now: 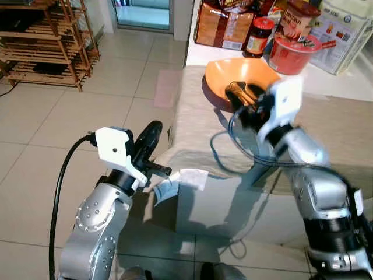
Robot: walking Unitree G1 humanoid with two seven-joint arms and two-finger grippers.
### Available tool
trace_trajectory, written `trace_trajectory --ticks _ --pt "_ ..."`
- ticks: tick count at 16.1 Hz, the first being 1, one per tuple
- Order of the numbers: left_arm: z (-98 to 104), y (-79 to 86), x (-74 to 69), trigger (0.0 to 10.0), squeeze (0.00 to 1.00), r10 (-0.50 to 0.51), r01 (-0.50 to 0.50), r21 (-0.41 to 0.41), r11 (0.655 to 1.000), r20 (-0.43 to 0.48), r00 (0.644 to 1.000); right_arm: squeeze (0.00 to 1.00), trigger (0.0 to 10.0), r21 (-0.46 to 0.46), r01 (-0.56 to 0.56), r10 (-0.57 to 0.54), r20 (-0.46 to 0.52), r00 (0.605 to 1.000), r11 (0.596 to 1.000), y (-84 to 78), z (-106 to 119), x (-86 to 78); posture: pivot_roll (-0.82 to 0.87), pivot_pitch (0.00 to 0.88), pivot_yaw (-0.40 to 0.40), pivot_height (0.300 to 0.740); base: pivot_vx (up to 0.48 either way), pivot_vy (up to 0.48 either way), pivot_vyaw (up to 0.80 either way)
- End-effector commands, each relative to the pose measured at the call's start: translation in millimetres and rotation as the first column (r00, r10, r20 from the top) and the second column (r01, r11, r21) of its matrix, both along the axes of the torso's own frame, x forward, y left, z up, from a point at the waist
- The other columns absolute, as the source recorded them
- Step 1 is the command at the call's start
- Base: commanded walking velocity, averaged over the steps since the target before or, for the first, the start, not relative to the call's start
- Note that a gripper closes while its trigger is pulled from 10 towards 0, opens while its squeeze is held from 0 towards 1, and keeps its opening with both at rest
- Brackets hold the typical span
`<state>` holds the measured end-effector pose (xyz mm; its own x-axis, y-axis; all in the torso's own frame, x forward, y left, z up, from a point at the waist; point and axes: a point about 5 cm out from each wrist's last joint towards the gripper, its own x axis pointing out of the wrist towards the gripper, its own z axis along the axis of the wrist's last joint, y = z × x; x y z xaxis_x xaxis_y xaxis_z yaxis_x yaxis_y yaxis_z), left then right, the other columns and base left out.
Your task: Setting the table
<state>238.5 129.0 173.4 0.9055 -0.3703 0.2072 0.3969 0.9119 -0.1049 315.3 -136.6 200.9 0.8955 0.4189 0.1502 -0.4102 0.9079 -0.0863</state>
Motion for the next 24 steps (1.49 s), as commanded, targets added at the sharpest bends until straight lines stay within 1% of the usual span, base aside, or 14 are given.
trace_trajectory --ticks 1,5,6,8,11,13,15,16,20,22,24 --pt "5 -2.8 -1.6 10.0 0.00 -0.023 0.023 -0.006 1.000 0.015 1.000 0.00 10.0 0.003 0.020 -0.020 0.058 0.998 1.000 -4.3 7 -1.6 -0.07 0.130 -0.036 0.740 0.000 0.000 0.00" --pt "5 -3.4 -1.1 10.0 0.00 -0.029 0.029 -0.006 1.000 0.017 0.999 0.00 10.0 0.013 0.011 -0.012 0.077 0.997 1.000 -0.7 0 -3.7 -0.07 0.126 -0.036 0.740 0.000 0.000 0.00" --pt "6 -4.2 -1.0 10.0 0.00 -0.031 0.031 -0.008 0.999 0.018 0.999 0.00 10.0 0.000 0.029 -0.029 0.065 0.997 1.000 -0.7 -8 -2.0 -0.07 0.126 -0.039 0.740 0.000 0.000 0.00" --pt "6 -4.2 -1.5 10.0 0.00 -0.032 0.032 -0.009 0.999 0.018 0.999 0.00 10.0 -0.012 0.061 -0.060 0.056 0.997 0.998 -3.9 -15 -0.8 -0.06 0.129 -0.041 0.740 0.000 0.000 0.00" --pt "5 -4.1 -2.6 10.0 0.00 -0.031 0.031 -0.008 0.999 0.014 0.999 0.00 10.0 0.027 0.042 -0.044 0.081 0.996 0.999 -5.7 -13 -4.8 -0.06 0.131 -0.041 0.740 0.000 0.000 0.00" --pt "5 -4.3 -3.0 10.0 0.00 -0.034 0.034 -0.012 0.999 0.013 0.999 0.00 10.0 0.036 0.036 -0.040 0.088 0.995 0.999 -5.5 -13 -6.3 -0.06 0.132 -0.040 0.740 0.000 0.000 0.00" --pt "5 -4.1 -2.8 10.0 0.00 -0.033 0.034 -0.011 0.999 0.014 0.999 0.00 10.0 0.008 0.068 -0.069 0.051 0.996 0.998 -8.7 -25 -5.8 -0.06 0.136 -0.038 0.740 0.000 0.000 0.00" --pt "5 -4.3 -2.9 10.0 0.00 -0.034 0.034 -0.012 0.999 0.015 0.999 0.00 10.0 -0.001 0.082 -0.082 0.043 0.996 0.997 -10.0 -27 -5.3 -0.06 0.135 -0.037 0.740 0.000 0.000 0.00" --pt "5 -4.9 -4.0 10.0 0.00 -0.037 0.037 -0.011 0.999 0.012 0.999 0.00 10.0 0.017 0.110 -0.111 0.054 0.992 0.994 -11.0 -25 -0.2 -0.06 0.134 -0.033 0.740 0.000 0.000 0.00" --pt "5 -4.8 -4.8 10.0 0.00 -0.036 0.036 -0.010 0.999 0.011 0.999 0.00 10.0 0.023 0.160 -0.161 0.055 0.985 0.987 -17.4 -23 4.5 -0.06 0.132 -0.035 0.740 0.000 0.000 0.00" --pt "5 -5.0 -5.0 10.0 0.00 -0.035 0.035 -0.012 0.999 0.011 0.999 0.00 10.0 0.018 0.174 -0.174 0.072 0.982 0.985 -19.5 -18 7.6 -0.06 0.132 -0.036 0.740 0.000 0.000 0.00"
